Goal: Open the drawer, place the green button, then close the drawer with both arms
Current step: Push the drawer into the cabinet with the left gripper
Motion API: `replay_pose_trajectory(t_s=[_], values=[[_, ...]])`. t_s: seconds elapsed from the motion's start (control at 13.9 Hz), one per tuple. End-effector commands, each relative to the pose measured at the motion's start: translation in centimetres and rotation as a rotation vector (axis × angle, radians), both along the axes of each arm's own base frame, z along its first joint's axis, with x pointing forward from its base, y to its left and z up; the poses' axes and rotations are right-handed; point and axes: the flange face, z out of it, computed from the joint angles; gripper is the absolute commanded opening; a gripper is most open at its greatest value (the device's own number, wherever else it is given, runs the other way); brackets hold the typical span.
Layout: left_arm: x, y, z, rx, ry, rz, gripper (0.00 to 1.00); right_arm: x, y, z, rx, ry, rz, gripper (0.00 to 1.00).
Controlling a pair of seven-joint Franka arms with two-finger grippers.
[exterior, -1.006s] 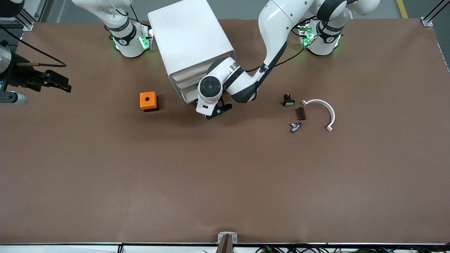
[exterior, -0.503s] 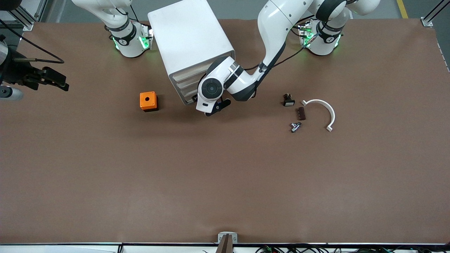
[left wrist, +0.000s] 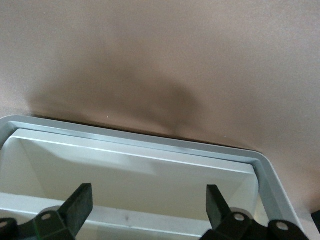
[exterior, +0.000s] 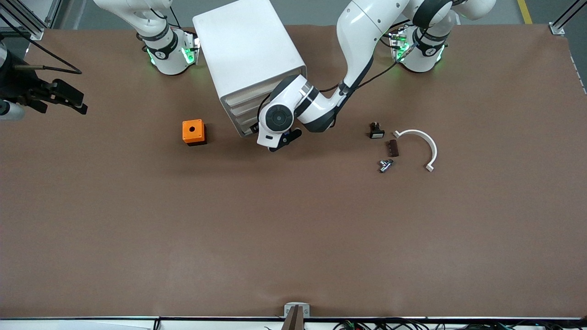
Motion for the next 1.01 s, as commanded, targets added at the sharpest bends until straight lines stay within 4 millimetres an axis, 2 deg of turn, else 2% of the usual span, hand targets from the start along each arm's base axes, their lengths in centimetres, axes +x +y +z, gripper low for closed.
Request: replay_pose_trajectory(t_s=[0.0,0.22,0.29,0.43,0.5,0.72,0.93], values=[[-0.2,0.1,1.5,-0.016,0.01,0.006,1.0,-0.8,0.0,0.4,0.004,-0.019,0.001,1.0],[1.4,0.9,3.0,-0.027,-0.016,0.026,1.0,-0.8,0.3,0.6,0.006,-0.029,0.022,1.0],[1.8,1.0,4.2,-0.035,-0.034,0.027,1.0,-0.7,0.2,0.6,0.006,-0.036,0.036,1.0],[4.1,2.3,7.0,-0.042,-0.096,0.04,1.0,-0.5,-0.4,0.7,0.01,-0.048,0.108,1.0],[4.8,2.8,9.3,-0.054,-0.133,0.041,1.0,-0.5,-1.0,0.6,0.01,-0.047,0.106,1.0],[8.3,6.0,17.0,-0.101,-0.229,0.09,0.99,-0.4,-1.4,0.7,0.01,-0.053,0.103,1.0],[10.9,10.1,22.2,-0.135,-0.269,0.092,0.99,-0.3,-2.0,0.6,0.011,-0.058,0.098,1.0]])
